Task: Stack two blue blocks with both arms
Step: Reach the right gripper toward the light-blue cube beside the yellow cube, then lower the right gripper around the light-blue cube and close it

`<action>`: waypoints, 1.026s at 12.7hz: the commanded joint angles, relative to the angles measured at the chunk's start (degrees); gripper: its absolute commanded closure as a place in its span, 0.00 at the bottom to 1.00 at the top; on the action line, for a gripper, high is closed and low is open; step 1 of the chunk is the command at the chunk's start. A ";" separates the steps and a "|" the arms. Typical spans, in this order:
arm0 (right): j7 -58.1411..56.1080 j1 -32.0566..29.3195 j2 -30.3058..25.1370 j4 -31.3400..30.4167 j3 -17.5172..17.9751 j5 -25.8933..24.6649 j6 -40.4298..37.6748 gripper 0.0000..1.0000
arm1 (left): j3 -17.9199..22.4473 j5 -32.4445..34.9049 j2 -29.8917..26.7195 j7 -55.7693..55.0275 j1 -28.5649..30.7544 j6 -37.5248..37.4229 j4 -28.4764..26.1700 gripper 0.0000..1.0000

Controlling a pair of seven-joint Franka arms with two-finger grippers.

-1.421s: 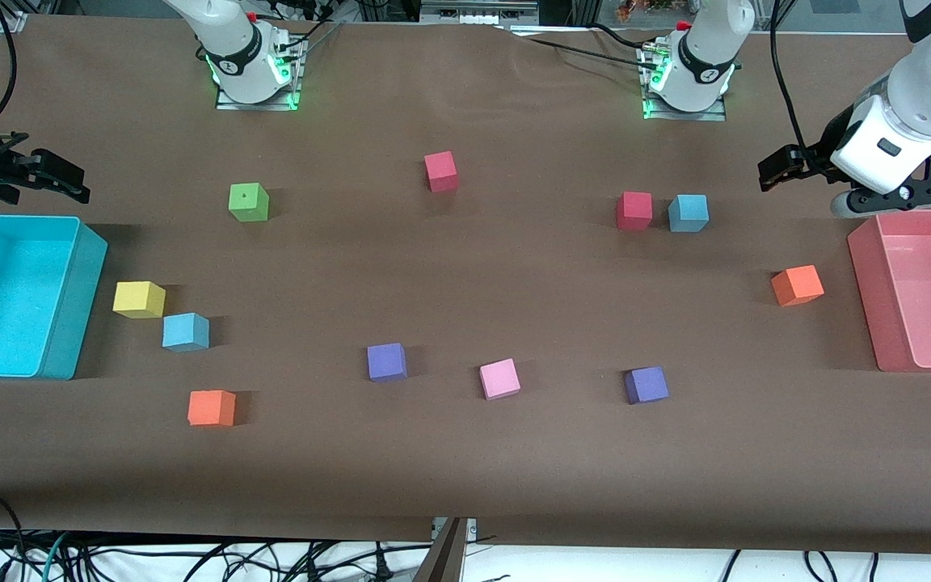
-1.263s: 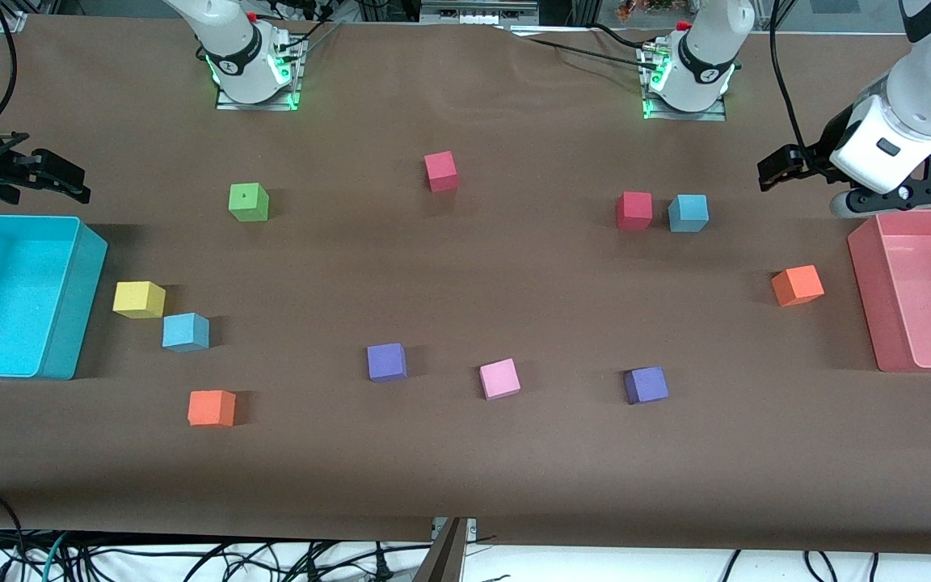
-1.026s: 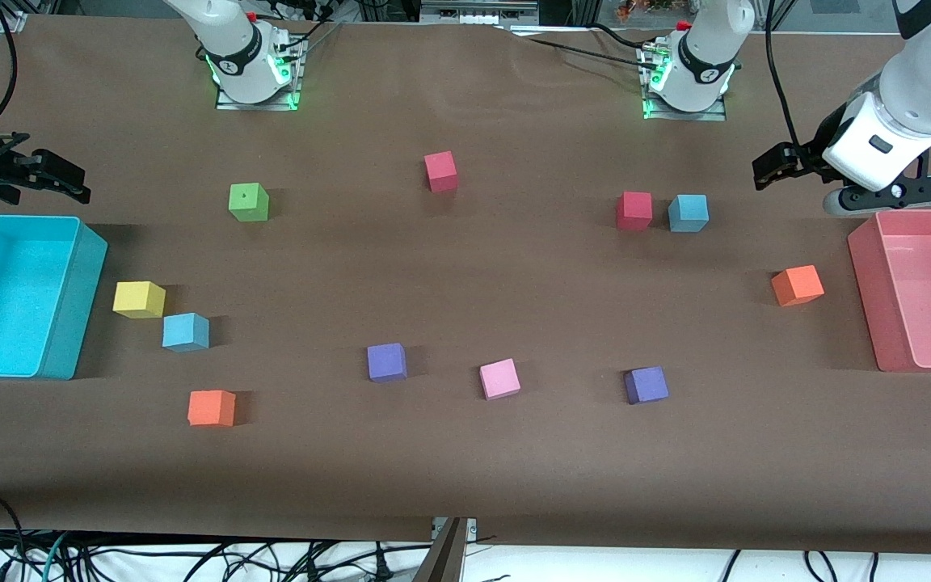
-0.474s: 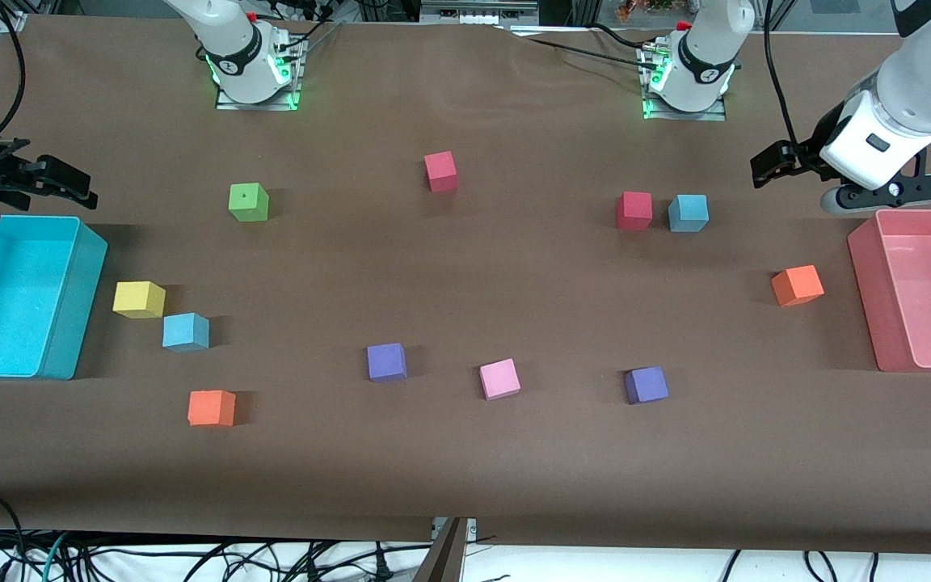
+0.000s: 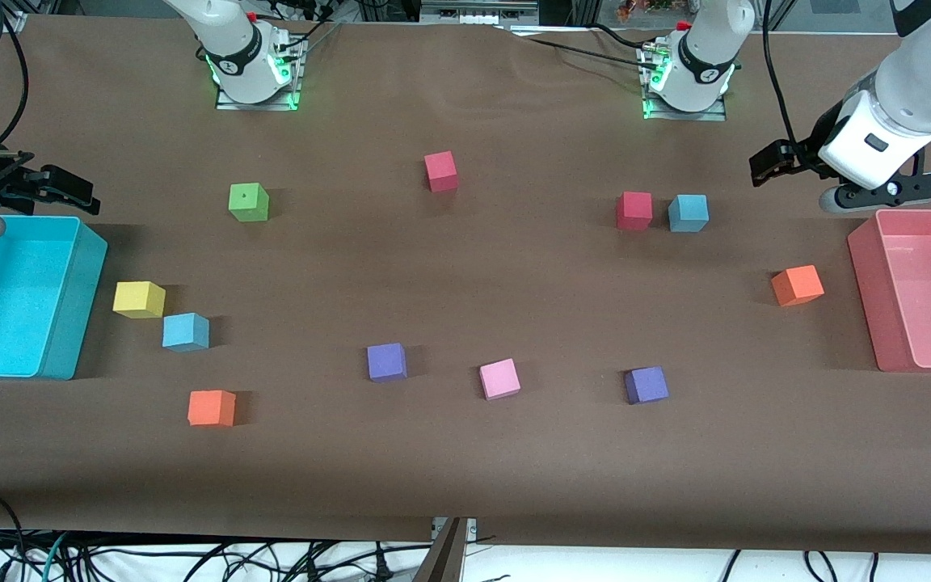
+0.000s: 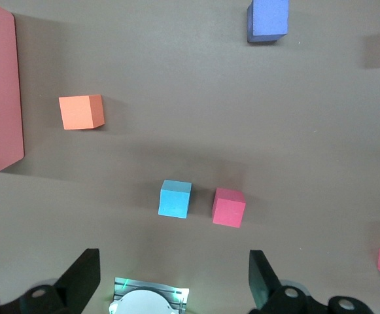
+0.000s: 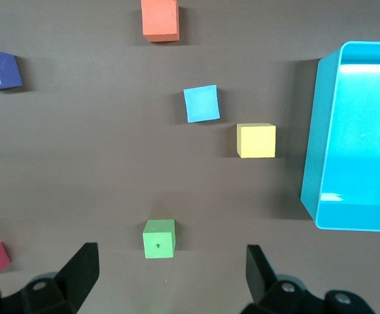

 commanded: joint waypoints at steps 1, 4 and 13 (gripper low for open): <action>-0.10 -0.89 -0.49 -0.30 0.29 0.80 1.91 0.01 | -0.03 -0.49 0.76 -0.40 -0.07 -1.94 1.85 0.00; -0.10 -1.07 -0.40 -0.56 0.29 0.36 3.41 0.01 | -0.03 -0.49 0.76 -0.40 -0.07 -2.03 1.94 0.00; -1.68 -1.77 9.86 -4.95 0.29 -1.83 22.19 0.01 | -0.11 -0.49 0.76 -0.40 -0.07 -2.03 1.94 0.00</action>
